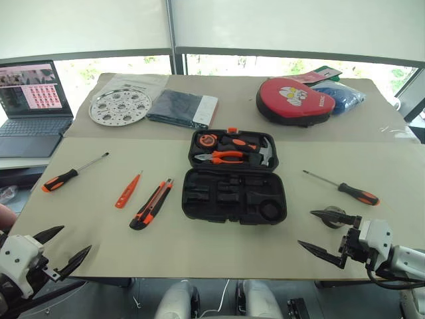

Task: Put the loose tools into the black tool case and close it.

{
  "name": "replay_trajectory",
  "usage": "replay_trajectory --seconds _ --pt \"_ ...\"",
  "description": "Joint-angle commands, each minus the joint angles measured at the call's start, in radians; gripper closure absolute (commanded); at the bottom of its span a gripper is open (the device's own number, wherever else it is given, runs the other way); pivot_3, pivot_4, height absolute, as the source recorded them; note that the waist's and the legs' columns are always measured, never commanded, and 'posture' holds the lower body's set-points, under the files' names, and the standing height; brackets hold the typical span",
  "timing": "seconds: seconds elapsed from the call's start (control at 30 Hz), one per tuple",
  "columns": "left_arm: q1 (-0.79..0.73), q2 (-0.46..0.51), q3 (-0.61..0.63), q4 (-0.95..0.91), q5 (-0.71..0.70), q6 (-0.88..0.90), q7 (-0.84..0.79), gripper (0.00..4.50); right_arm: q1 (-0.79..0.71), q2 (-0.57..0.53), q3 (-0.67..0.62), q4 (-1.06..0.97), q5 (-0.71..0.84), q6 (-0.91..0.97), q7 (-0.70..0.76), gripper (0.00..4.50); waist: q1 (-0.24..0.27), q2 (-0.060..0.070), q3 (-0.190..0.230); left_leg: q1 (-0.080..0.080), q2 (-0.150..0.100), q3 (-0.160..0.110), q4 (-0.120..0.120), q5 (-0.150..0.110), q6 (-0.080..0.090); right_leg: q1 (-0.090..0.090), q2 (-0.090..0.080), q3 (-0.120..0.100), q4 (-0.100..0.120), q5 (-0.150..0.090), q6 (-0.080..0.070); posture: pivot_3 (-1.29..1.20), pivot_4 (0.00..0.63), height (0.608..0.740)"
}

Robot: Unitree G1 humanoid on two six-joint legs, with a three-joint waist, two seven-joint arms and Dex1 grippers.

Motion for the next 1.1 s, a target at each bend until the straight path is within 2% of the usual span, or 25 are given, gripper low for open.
replay_trajectory --seconds 0.03,0.13,0.2,0.4,0.53,0.63,0.7,0.77,0.83,0.97,1.1 --pt "0.007 -0.013 0.041 -0.048 -0.064 0.078 0.046 0.0 -0.04 0.034 0.018 -0.081 0.057 0.018 -0.034 0.06 0.0 0.0 0.0 0.0 0.0 0.0 0.0 0.0 0.0 0.0 0.0 0.0 0.0 0.0 0.0 0.0 0.15 0.74" --pt "0.049 -0.083 0.139 -0.075 -0.178 0.209 0.137 0.0 -0.096 0.116 0.089 -0.253 0.195 0.13 -0.099 0.06 -0.015 -0.002 0.001 0.0 0.002 0.0 0.0 0.0 -0.002 -0.001 0.0 0.002 0.0 0.001 -0.001 0.0 0.15 0.74" --pt "0.071 -0.12 0.181 -0.079 -0.204 0.246 0.179 0.0 -0.107 0.143 0.096 -0.316 0.256 0.192 -0.135 0.06 -0.018 -0.001 0.001 0.001 0.004 -0.001 0.0 -0.001 -0.005 -0.001 -0.001 0.003 0.001 0.001 -0.002 0.0 0.15 0.74" --pt "0.133 -0.172 0.252 -0.099 -0.317 0.445 0.275 0.0 -0.164 0.249 0.159 -0.433 0.225 0.181 -0.249 0.06 0.001 -0.003 0.001 0.0 0.003 -0.002 0.001 -0.003 -0.005 -0.001 0.004 0.0 0.001 0.0 -0.002 0.0 0.15 0.74" --pt "0.04 -0.11 0.281 -0.142 -0.396 0.539 0.353 0.0 -0.183 0.26 0.186 -0.467 0.22 0.215 -0.288 0.06 0.016 -0.004 0.001 0.0 0.003 -0.003 0.002 -0.005 -0.007 -0.004 0.004 -0.001 0.001 0.0 -0.002 0.0 0.15 0.74" --pt "-0.061 0.041 0.25 -0.133 -0.389 0.676 0.404 0.0 -0.195 0.248 0.184 -0.466 0.214 0.228 -0.304 0.06 0.024 -0.004 0.001 0.001 0.002 -0.003 0.004 -0.004 -0.008 -0.003 0.006 -0.001 0.002 0.0 -0.002 0.0 0.15 0.74" --pt "-0.188 0.183 0.201 -0.061 -0.36 0.772 0.441 0.0 -0.201 0.24 0.18 -0.456 0.211 0.236 -0.307 0.06 0.026 -0.006 0.0 0.001 0.002 -0.003 0.003 -0.001 -0.008 0.0 0.009 0.0 0.003 0.0 -0.003 0.0 0.15 0.74" --pt "-0.317 0.324 0.109 0.046 -0.292 0.836 0.456 0.0 -0.205 0.233 0.18 -0.457 0.209 0.246 -0.312 0.06 0.025 -0.008 0.0 0.001 0.003 -0.004 0.003 0.003 -0.015 0.0 0.011 0.0 0.003 0.0 -0.004 0.0 0.15 0.74" --pt "-0.414 0.395 0.04 0.13 -0.254 0.865 0.447 0.0 -0.214 0.231 0.183 -0.459 0.206 0.255 -0.321 0.06 0.012 -0.009 -0.001 0.001 0.002 -0.003 0.003 0.004 -0.017 0.0 0.013 0.0 0.003 0.0 -0.004 0.0 0.15 0.74" --pt "-0.835 0.454 -0.245 0.494 -0.122 0.84 0.368 0.0 -0.238 0.239 0.19 -0.479 0.193 0.272 -0.362 0.06 -0.003 -0.008 0.002 0.001 0.001 0.0 0.002 0.004 -0.019 -0.001 0.014 0.002 0.005 0.0 -0.003 0.0 0.15 0.74" --pt "-1.05 0.428 -0.415 0.743 0.025 0.717 0.29 0.0 -0.244 0.246 0.197 -0.508 0.183 0.286 -0.4 0.06 -0.017 -0.009 0.002 0.002 0.002 0.001 -0.001 0.007 -0.025 -0.002 0.02 0.001 0.009 0.001 -0.005 0.0 0.15 0.74"
